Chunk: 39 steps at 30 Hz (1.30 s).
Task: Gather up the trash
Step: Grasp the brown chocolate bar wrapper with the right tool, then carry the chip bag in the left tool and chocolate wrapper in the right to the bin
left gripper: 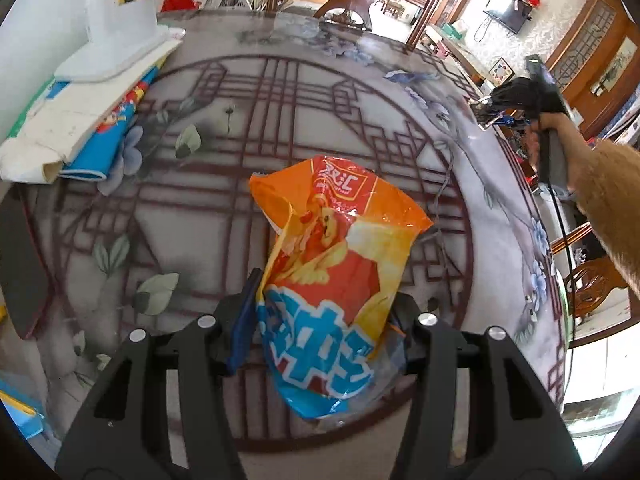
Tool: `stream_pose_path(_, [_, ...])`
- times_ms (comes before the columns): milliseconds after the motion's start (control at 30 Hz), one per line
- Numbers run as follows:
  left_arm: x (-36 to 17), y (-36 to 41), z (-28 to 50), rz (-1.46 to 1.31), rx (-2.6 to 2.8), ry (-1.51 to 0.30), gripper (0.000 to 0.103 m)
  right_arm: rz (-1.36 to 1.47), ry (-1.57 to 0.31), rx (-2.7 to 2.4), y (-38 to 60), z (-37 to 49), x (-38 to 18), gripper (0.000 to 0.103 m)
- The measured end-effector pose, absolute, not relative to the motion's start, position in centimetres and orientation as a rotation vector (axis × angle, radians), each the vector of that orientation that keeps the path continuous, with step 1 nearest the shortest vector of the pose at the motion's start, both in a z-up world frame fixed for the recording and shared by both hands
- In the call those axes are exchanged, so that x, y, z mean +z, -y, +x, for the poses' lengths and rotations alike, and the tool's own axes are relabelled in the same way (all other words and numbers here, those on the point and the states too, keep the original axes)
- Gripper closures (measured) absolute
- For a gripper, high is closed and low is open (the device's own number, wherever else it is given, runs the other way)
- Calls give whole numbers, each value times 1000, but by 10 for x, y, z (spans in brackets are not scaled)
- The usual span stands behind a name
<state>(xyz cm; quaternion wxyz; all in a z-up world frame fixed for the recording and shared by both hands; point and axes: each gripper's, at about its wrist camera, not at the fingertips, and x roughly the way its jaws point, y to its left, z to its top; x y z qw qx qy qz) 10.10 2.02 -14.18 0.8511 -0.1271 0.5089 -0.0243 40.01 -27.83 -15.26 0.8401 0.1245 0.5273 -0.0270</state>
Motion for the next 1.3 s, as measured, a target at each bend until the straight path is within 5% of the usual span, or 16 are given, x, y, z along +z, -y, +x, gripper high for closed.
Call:
stream_pose_path(633, [-132,-6,102,-258,-62,-1045,52,207,-1098,310,222,134,-111,85])
stream_pose_path(1300, [-77,64,54,-186,-175,-926,52,262,-956,258,256,51,-70,84])
